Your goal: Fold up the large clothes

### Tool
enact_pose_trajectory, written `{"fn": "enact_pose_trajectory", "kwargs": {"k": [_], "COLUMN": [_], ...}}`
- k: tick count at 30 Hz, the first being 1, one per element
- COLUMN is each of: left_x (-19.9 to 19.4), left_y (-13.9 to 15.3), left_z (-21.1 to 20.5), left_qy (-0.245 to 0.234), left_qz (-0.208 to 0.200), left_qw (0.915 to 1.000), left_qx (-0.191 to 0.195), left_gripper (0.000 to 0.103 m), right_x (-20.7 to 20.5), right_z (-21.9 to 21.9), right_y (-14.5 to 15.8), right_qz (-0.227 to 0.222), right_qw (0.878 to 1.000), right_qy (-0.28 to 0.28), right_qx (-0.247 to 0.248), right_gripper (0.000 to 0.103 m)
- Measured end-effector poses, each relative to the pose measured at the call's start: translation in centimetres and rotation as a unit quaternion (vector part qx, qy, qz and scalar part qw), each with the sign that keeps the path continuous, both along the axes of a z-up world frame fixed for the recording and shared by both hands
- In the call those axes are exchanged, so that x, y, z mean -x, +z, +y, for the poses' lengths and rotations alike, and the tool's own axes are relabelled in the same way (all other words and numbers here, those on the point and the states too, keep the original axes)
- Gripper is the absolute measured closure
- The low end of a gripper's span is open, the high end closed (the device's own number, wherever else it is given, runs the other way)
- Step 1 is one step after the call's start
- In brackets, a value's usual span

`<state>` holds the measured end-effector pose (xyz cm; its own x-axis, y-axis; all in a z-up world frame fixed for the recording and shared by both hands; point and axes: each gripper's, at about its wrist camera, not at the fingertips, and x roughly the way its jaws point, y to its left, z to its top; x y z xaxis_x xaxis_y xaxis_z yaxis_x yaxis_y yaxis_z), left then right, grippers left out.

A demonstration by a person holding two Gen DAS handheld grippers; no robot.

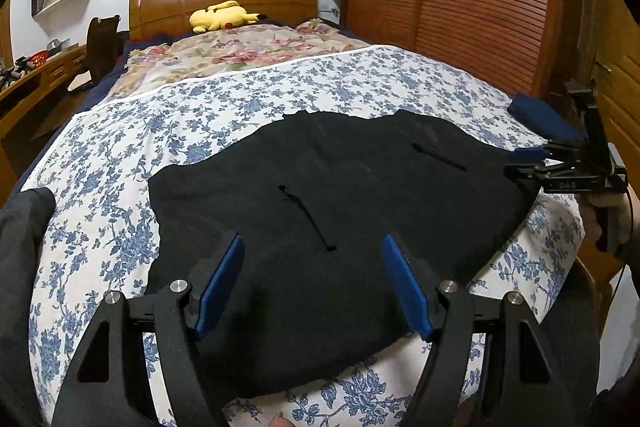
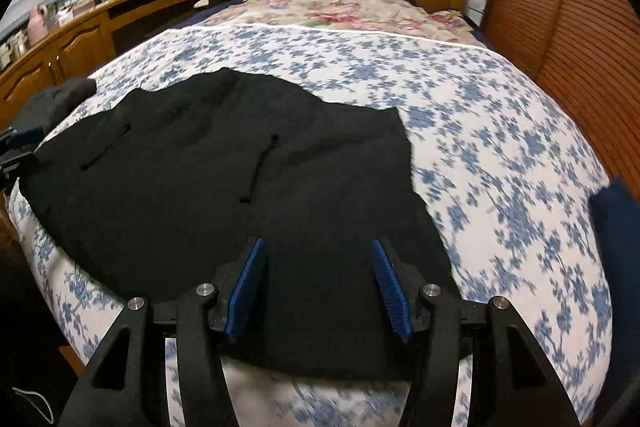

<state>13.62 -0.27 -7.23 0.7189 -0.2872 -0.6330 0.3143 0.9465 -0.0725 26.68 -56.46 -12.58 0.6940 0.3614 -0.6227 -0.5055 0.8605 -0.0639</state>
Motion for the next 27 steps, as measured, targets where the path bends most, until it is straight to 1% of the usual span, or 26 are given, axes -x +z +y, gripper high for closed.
{"fn": "enact_pose_trajectory", "kwargs": {"k": [2,4,6,7,13,17,19,23,27], "left_x": [0.0,0.0,0.1,0.2,0.4,0.4,0.3,-0.1,-0.2], "left_y": [-0.1,-0.3,-0.5,-0.6,-1.2,-1.1,-1.3,-1.6,-2.0], "left_z": [-0.1,-0.2,-0.3,-0.3,-0.7,-0.9,-1.0,-1.4,-1.5], "left_qy": [0.001,0.000,-0.001,-0.002,-0.004,-0.001,0.000,-0.001,-0.001], "left_qz": [0.002,0.005,0.007,0.009,0.017,0.015,0.017,0.022,0.028], "left_qw": [1.0000,1.0000,1.0000,1.0000,0.9998,0.9999,0.9998,0.9997,0.9994], "left_qx": [-0.001,-0.003,-0.003,-0.002,-0.006,-0.006,-0.008,-0.013,-0.018], "left_gripper": [0.030,0.030,0.030,0.030,0.030,0.030,0.030,0.030,0.030], "right_x": [-0.2,-0.8,-1.1,-1.1,0.1,2.1,3.1,4.7,5.6], "right_z": [-1.2,-2.7,-3.3,-3.5,-3.4,-2.4,-1.7,0.4,3.4], "right_y": [-1.3,-3.0,-4.8,-5.1,-4.1,-2.5,-1.6,-1.0,-1.3], "right_qz": [0.008,0.017,0.038,0.038,0.015,-0.020,-0.037,-0.041,-0.025], "right_qw": [1.000,0.999,0.998,0.997,0.998,0.997,0.997,0.998,0.998], "right_qy": [-0.019,-0.041,-0.042,-0.043,-0.058,-0.060,-0.055,-0.014,0.037], "right_qx": [0.000,-0.010,-0.033,-0.042,-0.034,-0.031,-0.038,-0.047,-0.049], "right_gripper": [0.045,0.046,0.046,0.046,0.045,0.045,0.045,0.045,0.045]}}
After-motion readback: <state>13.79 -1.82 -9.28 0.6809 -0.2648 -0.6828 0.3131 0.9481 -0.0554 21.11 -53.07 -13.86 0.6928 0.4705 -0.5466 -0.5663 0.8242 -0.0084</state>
